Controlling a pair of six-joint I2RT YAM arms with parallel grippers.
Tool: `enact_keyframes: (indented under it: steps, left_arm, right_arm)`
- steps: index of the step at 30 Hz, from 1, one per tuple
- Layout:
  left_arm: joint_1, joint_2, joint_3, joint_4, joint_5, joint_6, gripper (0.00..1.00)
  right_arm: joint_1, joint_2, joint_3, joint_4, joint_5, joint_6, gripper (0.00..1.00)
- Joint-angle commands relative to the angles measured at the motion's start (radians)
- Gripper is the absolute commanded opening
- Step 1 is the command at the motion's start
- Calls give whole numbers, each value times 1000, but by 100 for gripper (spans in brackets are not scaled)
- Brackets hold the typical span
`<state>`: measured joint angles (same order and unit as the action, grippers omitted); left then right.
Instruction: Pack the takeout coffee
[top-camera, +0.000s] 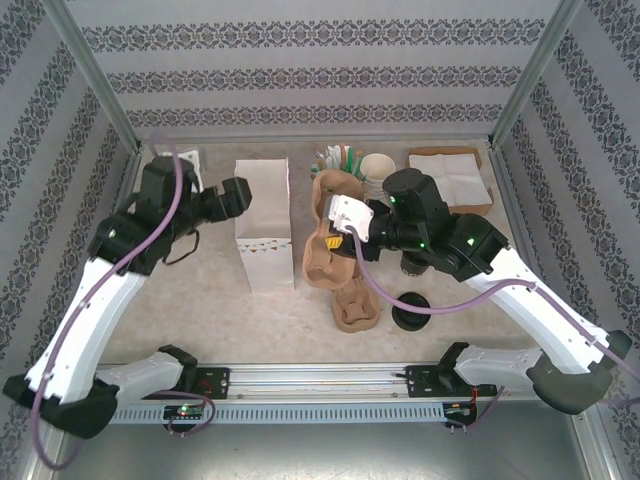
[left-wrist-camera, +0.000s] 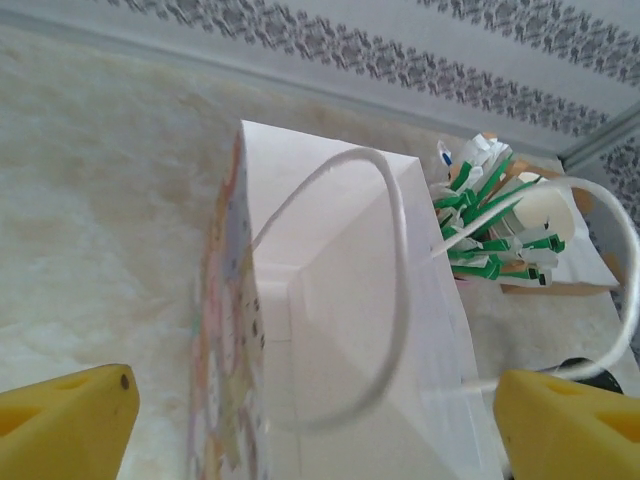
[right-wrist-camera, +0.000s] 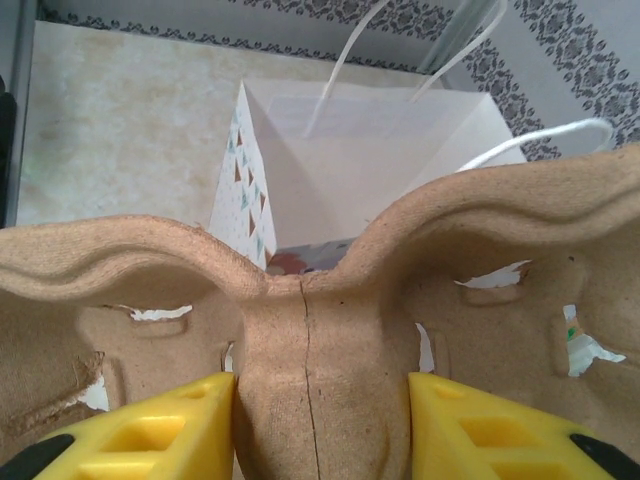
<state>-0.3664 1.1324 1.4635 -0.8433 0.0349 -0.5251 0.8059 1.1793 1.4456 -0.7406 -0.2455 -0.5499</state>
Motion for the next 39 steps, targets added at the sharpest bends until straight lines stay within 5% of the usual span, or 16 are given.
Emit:
enact_keyframes:
  steps: [1, 5, 15, 23, 39]
  left_arm:
    - [54, 41, 54, 101, 196, 7, 89]
    - [63, 91, 87, 130, 221, 13, 78]
    - [68, 72, 80, 188, 320, -40, 10]
    - [65, -43, -35, 257, 416, -192, 0]
    - [64, -213, -234, 388, 458, -355, 0]
  right_arm:
    - [23, 21, 62, 42, 55, 23, 45]
    - [48, 41, 94, 55, 89, 11, 45]
    - [81, 59, 149, 107, 117, 1, 45]
    - [120, 95, 225, 120, 168, -21, 45]
    - [181, 221, 339, 193, 351, -61, 44]
